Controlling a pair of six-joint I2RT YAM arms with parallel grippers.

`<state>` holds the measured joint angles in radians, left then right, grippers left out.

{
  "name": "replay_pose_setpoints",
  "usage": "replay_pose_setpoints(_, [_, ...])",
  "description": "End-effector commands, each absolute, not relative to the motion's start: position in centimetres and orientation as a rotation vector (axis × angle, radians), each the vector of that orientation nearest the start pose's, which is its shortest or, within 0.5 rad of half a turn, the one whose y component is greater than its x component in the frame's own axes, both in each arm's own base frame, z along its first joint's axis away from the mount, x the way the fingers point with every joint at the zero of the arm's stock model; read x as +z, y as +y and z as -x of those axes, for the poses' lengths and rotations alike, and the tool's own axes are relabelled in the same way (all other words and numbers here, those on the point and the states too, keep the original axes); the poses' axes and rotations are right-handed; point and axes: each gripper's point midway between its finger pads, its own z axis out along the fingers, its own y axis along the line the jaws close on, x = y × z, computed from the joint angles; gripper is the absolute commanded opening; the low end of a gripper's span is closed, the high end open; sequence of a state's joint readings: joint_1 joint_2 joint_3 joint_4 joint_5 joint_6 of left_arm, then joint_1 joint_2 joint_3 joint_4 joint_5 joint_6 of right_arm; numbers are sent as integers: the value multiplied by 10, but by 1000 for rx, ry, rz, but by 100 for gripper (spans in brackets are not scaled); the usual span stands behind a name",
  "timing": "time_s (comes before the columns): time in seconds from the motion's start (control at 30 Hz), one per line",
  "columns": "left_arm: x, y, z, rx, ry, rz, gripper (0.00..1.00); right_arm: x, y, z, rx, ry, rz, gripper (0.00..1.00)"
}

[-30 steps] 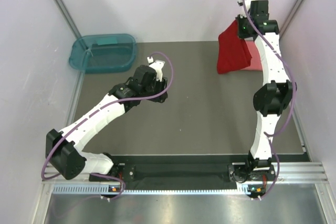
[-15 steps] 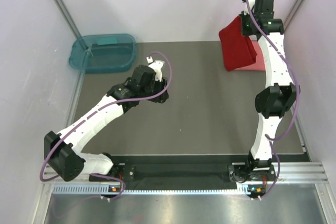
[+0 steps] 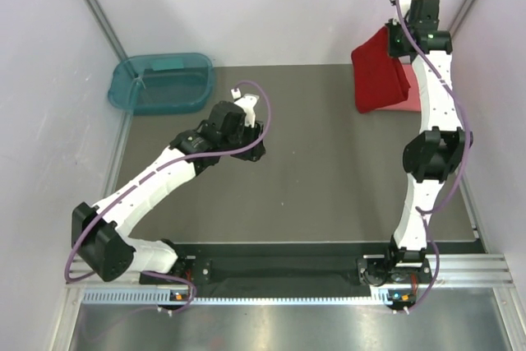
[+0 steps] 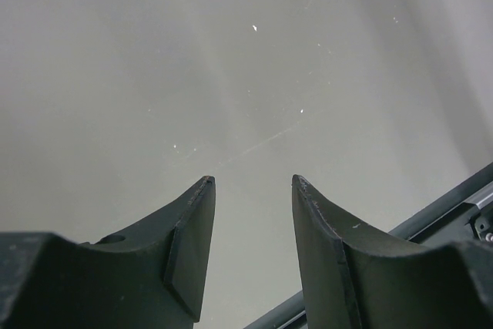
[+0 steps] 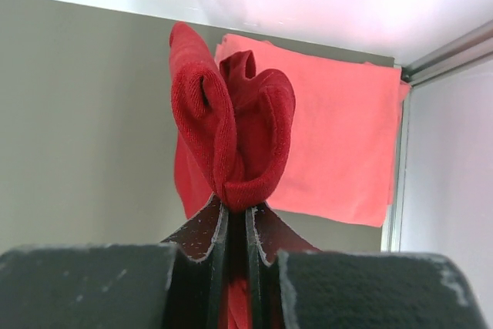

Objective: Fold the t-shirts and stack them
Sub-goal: Neatly place the folded tshirt to the corner

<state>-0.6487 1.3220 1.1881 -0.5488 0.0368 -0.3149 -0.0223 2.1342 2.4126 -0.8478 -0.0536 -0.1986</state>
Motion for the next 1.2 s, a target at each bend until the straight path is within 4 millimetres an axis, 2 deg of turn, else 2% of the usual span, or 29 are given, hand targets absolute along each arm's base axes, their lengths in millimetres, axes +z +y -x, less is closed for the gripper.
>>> replay_pose_setpoints(0.0, [227, -248, -296, -576, 2229, -386, 49, 333, -19, -588, -85, 1976, 204, 0])
replay_pose_setpoints(0.6, [221, -261, -314, -552, 2266, -408, 50, 307, -55, -626, -87, 1933, 122, 0])
replay_pose_setpoints(1.17, [212, -267, -331, -511, 2299, -452, 50, 279, -92, -646, -116, 1930, 42, 0])
